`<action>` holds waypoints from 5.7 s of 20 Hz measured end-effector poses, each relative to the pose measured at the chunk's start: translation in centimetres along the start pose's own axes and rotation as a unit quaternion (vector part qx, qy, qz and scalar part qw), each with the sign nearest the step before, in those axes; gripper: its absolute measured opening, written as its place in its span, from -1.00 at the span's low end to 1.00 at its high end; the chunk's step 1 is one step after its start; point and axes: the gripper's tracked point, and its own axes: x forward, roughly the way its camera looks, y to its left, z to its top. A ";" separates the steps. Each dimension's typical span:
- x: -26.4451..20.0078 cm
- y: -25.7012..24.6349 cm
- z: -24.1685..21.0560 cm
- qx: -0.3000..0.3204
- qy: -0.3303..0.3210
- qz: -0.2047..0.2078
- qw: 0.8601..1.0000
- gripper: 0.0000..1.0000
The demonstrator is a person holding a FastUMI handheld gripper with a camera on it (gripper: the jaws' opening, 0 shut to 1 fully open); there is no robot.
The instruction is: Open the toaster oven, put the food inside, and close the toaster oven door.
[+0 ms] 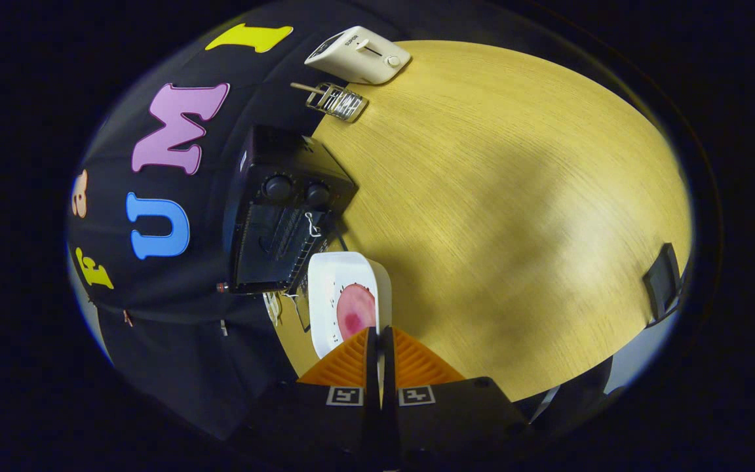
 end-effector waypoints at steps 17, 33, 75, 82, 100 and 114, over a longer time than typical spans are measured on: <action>10.2 11.6 -0.7 0.162 -0.119 0.039 0.979 -0.90; 19.9 17.2 3.2 0.263 -0.250 0.047 0.931 -0.90; 15.8 7.1 -9.5 -0.371 -0.100 -0.147 0.911 0.98; 21.6 5.7 -8.7 -0.407 -0.086 -0.189 0.889 0.99; 14.6 16.2 -3.0 -0.428 -0.212 -0.103 0.873 0.96; -2.0 27.2 1.5 -0.434 -0.373 0.006 0.820 0.96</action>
